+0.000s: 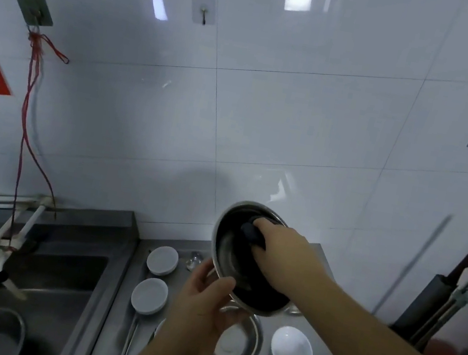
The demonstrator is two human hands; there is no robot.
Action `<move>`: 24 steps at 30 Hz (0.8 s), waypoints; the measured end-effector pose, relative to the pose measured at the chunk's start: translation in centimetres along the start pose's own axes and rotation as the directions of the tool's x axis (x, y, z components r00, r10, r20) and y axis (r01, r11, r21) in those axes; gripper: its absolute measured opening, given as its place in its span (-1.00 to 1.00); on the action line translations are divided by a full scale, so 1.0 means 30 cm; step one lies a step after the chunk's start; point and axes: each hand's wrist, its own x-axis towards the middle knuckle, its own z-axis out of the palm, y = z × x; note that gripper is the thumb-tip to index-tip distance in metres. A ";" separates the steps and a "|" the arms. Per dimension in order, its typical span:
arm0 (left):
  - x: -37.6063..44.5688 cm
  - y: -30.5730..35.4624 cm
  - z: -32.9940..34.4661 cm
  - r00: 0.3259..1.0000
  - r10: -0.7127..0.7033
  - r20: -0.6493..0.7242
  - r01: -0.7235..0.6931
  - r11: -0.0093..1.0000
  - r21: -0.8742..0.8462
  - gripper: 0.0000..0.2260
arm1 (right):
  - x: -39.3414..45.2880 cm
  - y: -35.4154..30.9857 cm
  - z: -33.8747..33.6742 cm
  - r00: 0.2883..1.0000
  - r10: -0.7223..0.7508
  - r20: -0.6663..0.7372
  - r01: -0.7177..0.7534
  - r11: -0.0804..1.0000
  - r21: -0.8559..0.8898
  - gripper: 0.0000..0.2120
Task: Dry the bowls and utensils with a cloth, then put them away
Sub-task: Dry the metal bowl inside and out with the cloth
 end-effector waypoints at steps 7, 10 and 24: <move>0.023 0.033 0.056 0.994 0.108 0.030 -0.111 0.988 0.111 -0.43 | 0.027 0.044 -0.029 0.951 0.202 0.236 -0.212 0.977 0.017 -0.84; 0.037 0.043 0.069 0.994 0.083 0.073 -0.094 0.981 0.167 -0.40 | -0.002 0.062 -0.050 0.910 0.115 0.398 -0.222 0.947 0.233 -0.82; 0.077 -0.059 0.168 1.000 -0.027 0.016 0.026 0.998 0.056 -0.64 | 0.025 0.089 -0.025 0.968 -0.053 -0.246 0.150 0.908 0.392 -0.92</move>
